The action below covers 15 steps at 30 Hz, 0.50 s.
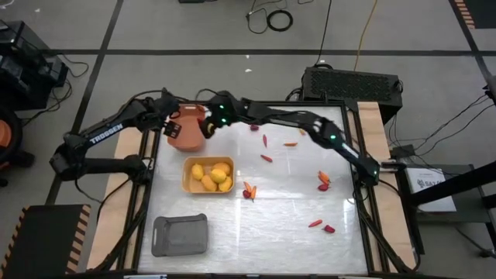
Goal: Sort produce into baskets
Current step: Put the red chili pepper into the orange bin
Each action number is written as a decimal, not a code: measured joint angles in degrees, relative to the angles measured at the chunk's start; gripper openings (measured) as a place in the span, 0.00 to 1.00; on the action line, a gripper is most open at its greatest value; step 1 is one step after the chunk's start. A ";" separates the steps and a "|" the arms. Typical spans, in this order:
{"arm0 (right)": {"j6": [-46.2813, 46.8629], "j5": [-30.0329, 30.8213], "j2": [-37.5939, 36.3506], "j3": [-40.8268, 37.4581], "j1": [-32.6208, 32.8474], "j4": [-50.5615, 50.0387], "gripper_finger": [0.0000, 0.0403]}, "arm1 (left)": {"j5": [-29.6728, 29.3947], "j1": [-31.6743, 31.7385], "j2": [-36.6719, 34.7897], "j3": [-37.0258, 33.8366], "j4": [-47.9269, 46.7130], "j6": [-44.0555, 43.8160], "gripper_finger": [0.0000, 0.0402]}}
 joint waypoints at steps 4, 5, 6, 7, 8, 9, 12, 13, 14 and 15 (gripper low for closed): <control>4.23 -0.40 2.64 -1.78 -0.48 6.54 0.23 | 0.14 0.05 -2.46 0.00 -0.37 -0.06 0.70; 5.70 -0.22 2.62 -2.73 -0.66 7.30 0.25 | 0.20 0.14 -3.00 0.00 -0.53 -0.07 0.70; 6.56 -0.23 2.68 -2.99 -0.86 7.76 0.28 | 0.18 0.28 -3.46 -0.02 -0.62 -0.08 0.70; 6.80 -0.40 2.73 -3.03 -1.07 7.82 0.30 | 0.16 0.32 -3.98 -0.37 -0.40 -0.09 0.70; 6.78 -0.52 2.75 -2.98 -1.30 8.13 0.32 | 0.15 0.33 -4.49 -1.09 -0.31 -0.09 0.70; 6.58 -0.63 2.75 -2.88 -1.41 8.52 0.34 | 0.18 0.31 -4.92 -1.96 -0.26 -0.09 0.70; 5.18 -1.36 2.96 -2.90 -1.56 9.66 0.40 | 0.43 0.27 -5.67 -4.68 0.98 -0.88 0.70; 5.01 -1.61 3.04 -2.93 -1.41 9.85 0.42 | 0.58 0.31 -5.67 -5.54 1.13 -1.32 0.70; 4.99 -1.79 3.06 -2.93 -1.33 9.87 0.44 | 0.85 0.33 -5.67 -6.29 1.59 -1.49 0.70; 4.99 -1.95 3.06 -2.93 -1.21 9.87 0.45 | 1.04 0.31 -5.67 -6.95 2.09 -1.53 0.70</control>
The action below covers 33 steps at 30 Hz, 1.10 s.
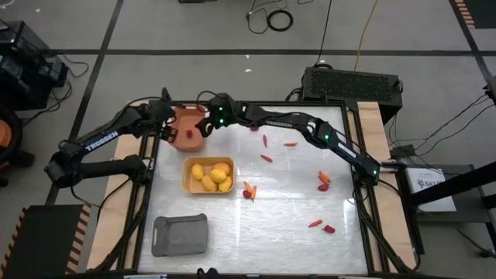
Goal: Sort produce into baskets
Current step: Put the red chili pepper into the orange bin
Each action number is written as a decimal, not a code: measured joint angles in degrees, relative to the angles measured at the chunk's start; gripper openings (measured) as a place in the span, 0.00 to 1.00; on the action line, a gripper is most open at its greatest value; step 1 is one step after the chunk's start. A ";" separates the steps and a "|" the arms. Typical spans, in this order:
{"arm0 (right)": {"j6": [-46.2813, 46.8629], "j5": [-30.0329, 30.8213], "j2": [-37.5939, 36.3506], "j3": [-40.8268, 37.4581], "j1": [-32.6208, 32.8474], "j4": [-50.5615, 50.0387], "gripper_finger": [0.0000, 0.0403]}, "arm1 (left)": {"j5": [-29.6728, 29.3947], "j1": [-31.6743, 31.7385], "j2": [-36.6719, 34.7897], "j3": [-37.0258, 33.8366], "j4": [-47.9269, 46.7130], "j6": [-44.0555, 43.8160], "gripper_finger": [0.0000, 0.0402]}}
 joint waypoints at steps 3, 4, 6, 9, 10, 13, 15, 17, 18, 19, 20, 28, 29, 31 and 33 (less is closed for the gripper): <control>-0.58 -3.49 -0.32 0.00 -0.58 -0.66 0.49 | 0.99 -0.01 0.02 -1.65 0.43 -0.03 0.70; -0.62 -5.67 -0.66 -0.03 -1.07 -1.34 0.49 | 1.06 -0.13 0.01 -1.83 0.52 -0.03 0.70; -0.68 -9.78 -2.04 -0.04 -1.98 -4.49 0.50 | 1.50 -0.60 -0.02 -2.13 1.30 0.24 0.70; -5.12 -12.35 -5.91 -0.02 -3.25 -14.93 0.50 | 3.43 -1.72 -0.40 -2.37 3.18 1.79 0.70; -7.78 -12.29 -7.47 0.00 -3.67 -19.44 0.50 | 3.91 -2.13 -0.42 -2.37 4.02 1.89 0.70; -16.58 -8.57 -11.55 0.00 -4.59 -33.86 0.50 | 4.84 -3.28 -0.26 -2.37 6.45 1.95 0.70; -21.47 -3.95 -14.04 -0.02 -4.93 -42.35 0.50 | 5.53 -3.79 -0.20 -2.37 7.75 1.96 0.70; -24.78 0.03 -16.55 -0.02 -5.28 -48.40 0.50 | 5.76 -4.22 -0.13 -2.37 9.07 2.01 0.70; -26.05 1.21 -17.50 -0.02 -5.41 -51.07 0.50 | 5.78 -4.33 -0.15 -2.37 9.52 2.01 0.70; -26.85 1.77 -18.26 0.00 -5.57 -52.96 0.50 | 5.76 -4.45 -0.13 -2.37 9.93 2.02 0.70; -27.38 1.80 -18.92 -0.10 -5.77 -54.30 0.50 | 5.76 -4.54 -0.13 -2.37 10.31 2.03 0.70; -26.02 2.39 -31.84 -21.78 -5.84 -47.15 0.50 | 5.74 -4.52 -0.13 -2.37 12.56 1.53 0.70; -24.78 2.43 -34.48 -26.58 -5.87 -43.55 0.50 | 5.74 -4.55 -0.13 -2.37 12.76 1.46 0.70; -22.02 2.50 -39.35 -35.93 -5.87 -36.82 0.50 | 5.72 -4.52 -0.13 -2.37 12.81 1.10 0.70; -19.35 2.58 -44.44 -44.37 -5.84 -30.34 0.50 | 5.59 -4.54 -0.13 -2.37 12.82 -1.01 0.70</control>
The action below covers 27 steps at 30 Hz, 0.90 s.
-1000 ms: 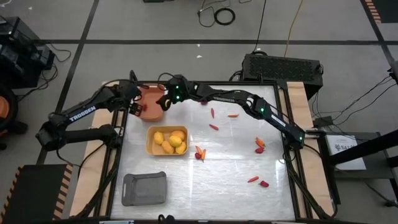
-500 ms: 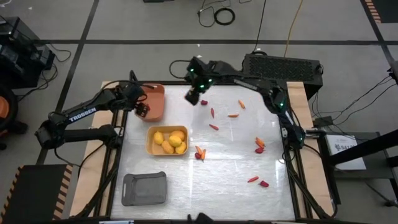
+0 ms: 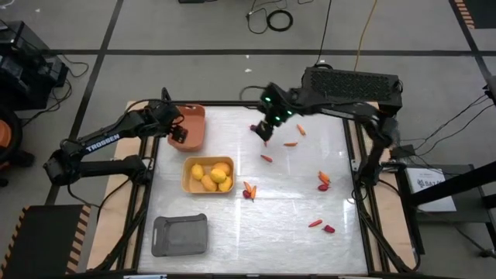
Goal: Sort produce into baskets
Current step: Put the red chili pepper into the orange bin
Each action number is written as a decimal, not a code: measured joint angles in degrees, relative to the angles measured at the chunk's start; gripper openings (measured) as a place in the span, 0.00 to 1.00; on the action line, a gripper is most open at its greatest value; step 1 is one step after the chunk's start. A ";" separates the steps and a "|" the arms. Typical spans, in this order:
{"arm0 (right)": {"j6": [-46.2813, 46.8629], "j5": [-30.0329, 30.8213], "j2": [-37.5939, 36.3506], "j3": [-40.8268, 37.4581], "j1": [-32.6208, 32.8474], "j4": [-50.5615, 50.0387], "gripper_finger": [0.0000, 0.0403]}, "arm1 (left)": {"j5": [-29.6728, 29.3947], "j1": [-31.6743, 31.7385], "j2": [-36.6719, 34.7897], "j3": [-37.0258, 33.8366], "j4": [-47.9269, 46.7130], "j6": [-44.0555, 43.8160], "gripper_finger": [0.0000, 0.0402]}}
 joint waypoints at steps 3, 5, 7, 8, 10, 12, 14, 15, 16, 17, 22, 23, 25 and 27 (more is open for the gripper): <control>3.30 0.00 -7.49 -10.47 0.03 6.01 0.50 | 0.05 0.02 0.00 0.00 0.73 -1.88 0.70; 4.94 0.95 -11.98 -16.60 0.40 8.29 0.50 | 1.68 -0.11 0.02 0.00 3.94 -1.75 0.70; 6.32 1.94 -16.09 -21.98 0.80 9.82 0.50 | 3.37 -0.44 0.21 0.00 7.17 -0.30 0.70; 7.18 2.85 -18.51 -24.42 1.12 10.44 0.50 | 4.15 -0.62 0.39 0.00 8.80 1.10 0.70; 8.91 4.74 -23.11 -28.78 1.68 11.68 0.50 | 4.52 -1.21 0.96 0.01 13.27 2.68 0.70; 10.69 6.25 -27.24 -33.13 2.19 12.41 0.50 | 4.82 -2.08 1.79 0.02 17.20 2.50 0.70; 12.33 7.01 -30.88 -36.73 2.66 12.86 0.50 | 5.64 -3.18 3.25 0.02 21.51 2.56 0.70; 13.04 7.16 -32.78 -38.30 2.84 13.21 0.50 | 5.87 -3.76 4.02 0.02 22.98 2.57 0.70; 13.69 7.19 -34.48 -39.49 2.91 13.31 0.50 | 5.94 -4.38 4.84 0.02 24.05 2.64 0.70; 14.23 7.26 -36.04 -40.52 2.91 13.38 0.50 | 6.01 -4.99 5.80 0.02 25.27 2.71 0.70; 14.96 8.43 -41.78 -43.87 2.91 12.39 0.50 | 6.58 -8.83 11.08 0.02 30.79 2.64 0.70; 14.96 8.50 -42.49 -44.18 2.91 12.18 0.50 | 6.69 -9.59 12.20 0.02 31.68 2.63 0.70; 14.96 8.63 -43.35 -44.74 2.91 11.62 0.50 | 6.85 -10.87 14.17 0.02 33.96 2.58 0.70; 14.90 8.66 -43.84 -45.67 3.07 11.37 0.50 | 6.82 -12.01 16.00 0.02 36.24 2.49 0.70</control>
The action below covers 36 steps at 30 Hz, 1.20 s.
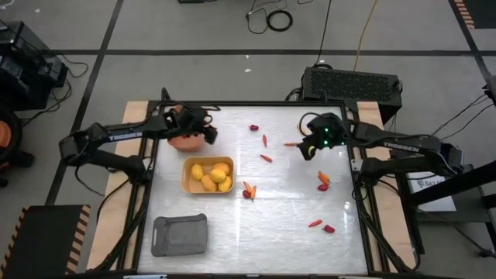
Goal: Sort produce into baskets
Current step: Put the red chili pepper into the orange bin
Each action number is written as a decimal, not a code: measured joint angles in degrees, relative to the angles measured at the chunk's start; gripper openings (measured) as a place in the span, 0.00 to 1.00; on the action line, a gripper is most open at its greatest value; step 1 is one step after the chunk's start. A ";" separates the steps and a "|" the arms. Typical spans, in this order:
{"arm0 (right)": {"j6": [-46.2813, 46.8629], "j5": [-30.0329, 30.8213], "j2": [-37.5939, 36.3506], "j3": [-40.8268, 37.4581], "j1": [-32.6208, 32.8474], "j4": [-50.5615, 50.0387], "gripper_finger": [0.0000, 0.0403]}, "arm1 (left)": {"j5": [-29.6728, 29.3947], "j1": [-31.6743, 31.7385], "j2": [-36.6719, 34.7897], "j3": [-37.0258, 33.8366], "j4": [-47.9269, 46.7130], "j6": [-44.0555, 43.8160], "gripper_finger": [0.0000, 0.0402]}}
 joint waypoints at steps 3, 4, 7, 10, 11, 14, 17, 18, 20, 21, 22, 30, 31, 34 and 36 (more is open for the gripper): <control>-0.64 0.00 -0.45 -2.03 0.21 0.12 0.50 | 0.00 -1.63 2.02 0.00 2.95 0.00 0.70; -0.66 0.00 -0.45 -2.74 0.21 -0.08 0.50 | 0.00 -2.10 2.50 0.00 3.84 -0.02 0.70; -0.53 -0.07 -0.43 -4.19 0.19 -0.07 0.50 | -1.22 -3.17 3.63 0.00 6.33 0.01 0.70; -0.65 -0.28 -0.37 -5.13 0.19 -0.28 0.50 | -2.61 -4.09 4.34 0.00 8.99 -0.02 0.70; -0.66 -0.28 -0.37 -5.19 0.19 -0.29 0.50 | -2.73 -4.50 4.48 0.02 10.49 -0.03 0.70; -0.63 -0.31 -0.37 -5.19 0.19 -0.27 0.50 | -4.79 -5.95 5.25 1.44 11.88 -2.84 0.70; -0.61 -0.33 -0.37 -5.19 0.19 -0.27 0.50 | -10.47 -7.59 6.61 4.41 11.76 -8.38 0.70; -0.61 -0.33 -0.37 -5.19 0.19 -0.27 0.50 | -11.89 -7.97 7.07 5.43 11.64 -9.17 0.70; -0.61 -0.33 -0.37 -5.19 0.19 -0.27 0.50 | -14.04 -8.87 8.00 7.73 11.58 -11.44 0.70; -0.61 -0.33 -0.37 -5.19 0.19 -0.27 0.50 | -15.36 -9.23 8.47 8.94 11.71 -12.07 0.70; -0.63 -0.33 -0.37 -5.19 0.19 -0.29 0.50 | -16.29 -9.52 8.80 9.90 11.77 -12.25 0.70; -0.61 -0.37 -0.36 -5.19 0.19 -0.29 0.50 | -17.63 -9.50 9.53 12.55 16.00 -19.47 0.70; -0.61 -0.37 -0.37 -5.19 0.19 -0.29 0.50 | -17.59 -9.50 9.53 12.55 17.14 -20.59 0.70; -0.61 -0.37 -0.35 -5.19 0.19 -0.29 0.50 | -17.64 -10.08 9.73 12.55 20.67 -21.03 0.70; -0.61 -0.37 -0.35 -5.19 0.19 -0.29 0.50 | -17.59 -11.24 10.39 12.57 22.88 -21.01 0.70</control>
